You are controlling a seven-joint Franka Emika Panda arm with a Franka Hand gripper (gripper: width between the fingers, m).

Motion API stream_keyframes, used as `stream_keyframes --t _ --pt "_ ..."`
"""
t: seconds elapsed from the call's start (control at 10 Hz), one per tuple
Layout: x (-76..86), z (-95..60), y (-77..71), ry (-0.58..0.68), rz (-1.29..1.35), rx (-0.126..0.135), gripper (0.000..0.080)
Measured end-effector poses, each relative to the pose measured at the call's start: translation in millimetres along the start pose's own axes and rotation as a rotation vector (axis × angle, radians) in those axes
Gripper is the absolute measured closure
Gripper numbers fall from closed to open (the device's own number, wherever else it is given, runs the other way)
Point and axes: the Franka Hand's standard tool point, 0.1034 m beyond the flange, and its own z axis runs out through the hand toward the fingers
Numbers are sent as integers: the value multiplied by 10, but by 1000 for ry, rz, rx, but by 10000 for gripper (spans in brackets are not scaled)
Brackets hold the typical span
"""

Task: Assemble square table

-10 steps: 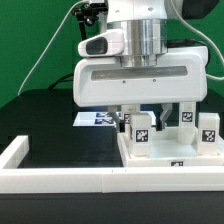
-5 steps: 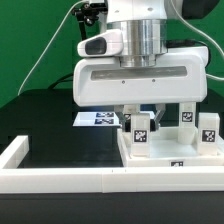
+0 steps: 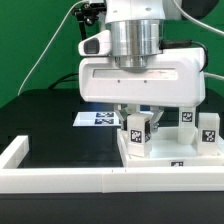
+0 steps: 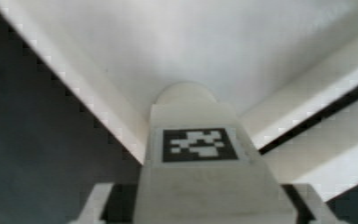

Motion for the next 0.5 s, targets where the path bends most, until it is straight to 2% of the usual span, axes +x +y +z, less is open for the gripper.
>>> stream_keyframes --t 0.2,0.5 --pt "-34 5 -5 -8 233 -7 509" --pt "-45 10 -15 -23 579 -3 509"
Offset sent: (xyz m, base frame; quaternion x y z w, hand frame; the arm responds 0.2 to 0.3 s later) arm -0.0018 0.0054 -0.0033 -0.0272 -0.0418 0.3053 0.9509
